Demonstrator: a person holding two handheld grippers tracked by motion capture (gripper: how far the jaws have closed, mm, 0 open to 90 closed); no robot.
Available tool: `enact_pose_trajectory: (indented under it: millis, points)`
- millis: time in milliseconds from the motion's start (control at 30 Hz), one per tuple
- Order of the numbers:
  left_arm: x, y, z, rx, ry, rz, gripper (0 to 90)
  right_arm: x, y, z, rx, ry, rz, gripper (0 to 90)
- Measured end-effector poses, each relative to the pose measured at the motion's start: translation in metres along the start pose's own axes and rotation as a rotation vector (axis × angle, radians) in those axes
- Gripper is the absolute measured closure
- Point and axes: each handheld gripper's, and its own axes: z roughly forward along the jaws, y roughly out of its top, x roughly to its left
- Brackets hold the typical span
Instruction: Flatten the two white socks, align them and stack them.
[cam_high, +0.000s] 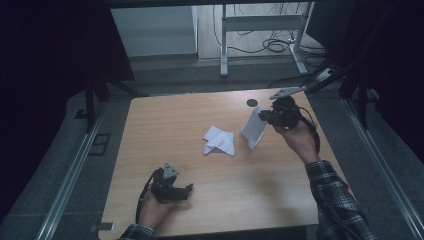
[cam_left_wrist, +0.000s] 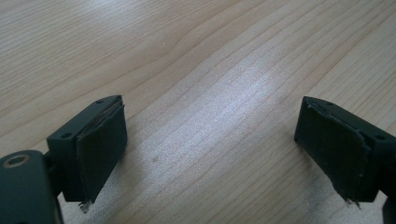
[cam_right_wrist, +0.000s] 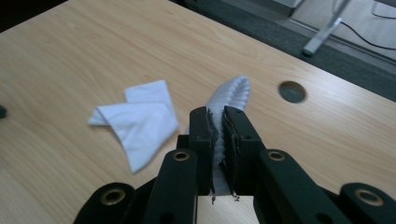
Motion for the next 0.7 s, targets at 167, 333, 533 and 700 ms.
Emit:
enact_pose_trajectory:
  millis: [167, 333, 533, 700]
  points:
    - [0.0, 0.0, 0.0, 0.0, 0.0, 0.0, 9.5, -0.025, -0.012, -0.015, 0.011, -0.054, 0.053, 80.6]
    - [0.0, 0.0, 0.0, 0.0, 0.0, 0.0, 9.5, -0.054, -0.037, -0.02, 0.038, -0.099, 0.118, 80.5]
    - [0.0, 0.0, 0.0, 0.0, 0.0, 0.002, 9.5, -0.086, -0.086, -0.007, 0.104, -0.149, 0.193, 80.1]
    - [0.0, 0.0, 0.0, -0.001, 0.0, -0.001, 9.5, -0.107, -0.132, 0.011, 0.155, -0.157, 0.277, 78.1]
